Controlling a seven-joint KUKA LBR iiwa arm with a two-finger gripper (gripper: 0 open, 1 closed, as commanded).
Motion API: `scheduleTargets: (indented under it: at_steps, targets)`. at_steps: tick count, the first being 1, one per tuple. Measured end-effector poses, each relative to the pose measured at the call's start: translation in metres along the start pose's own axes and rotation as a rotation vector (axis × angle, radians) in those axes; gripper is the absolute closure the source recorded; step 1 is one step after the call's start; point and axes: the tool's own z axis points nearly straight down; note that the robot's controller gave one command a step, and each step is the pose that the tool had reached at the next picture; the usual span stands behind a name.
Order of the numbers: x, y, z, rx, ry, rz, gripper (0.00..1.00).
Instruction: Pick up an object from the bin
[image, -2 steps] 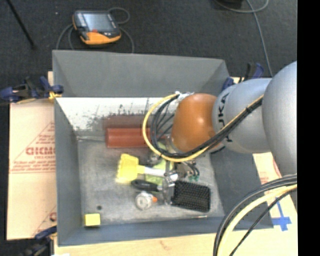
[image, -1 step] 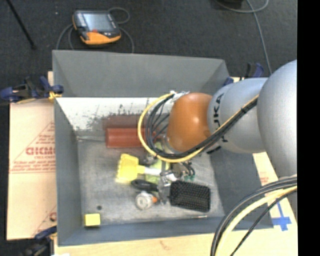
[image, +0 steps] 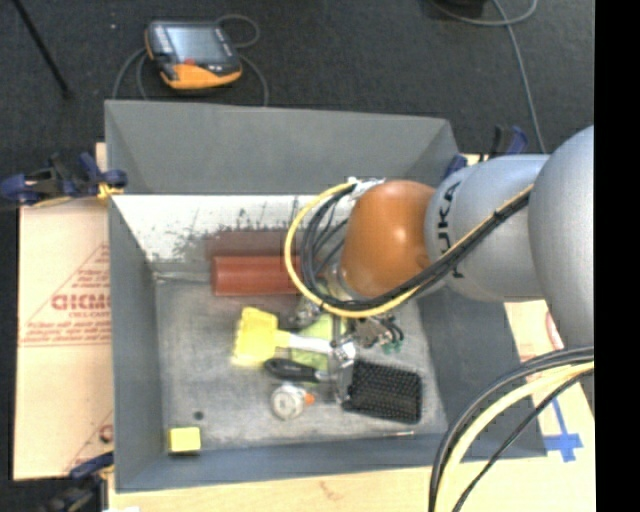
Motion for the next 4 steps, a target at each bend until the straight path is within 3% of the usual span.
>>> scheduleTargets:
  at_steps: [1,2,3,4]
  targets:
    - [0.009,0.008,-0.001,-0.001,0.001,0.082,0.00]
    - [-0.022,-0.016,-0.001,-0.006,0.001,-0.271,1.00]
    - [-0.022,-0.015,-0.001,-0.006,0.002,-0.270,1.00]
    - [-0.021,-0.007,-0.051,-0.004,0.010,-0.275,1.00]
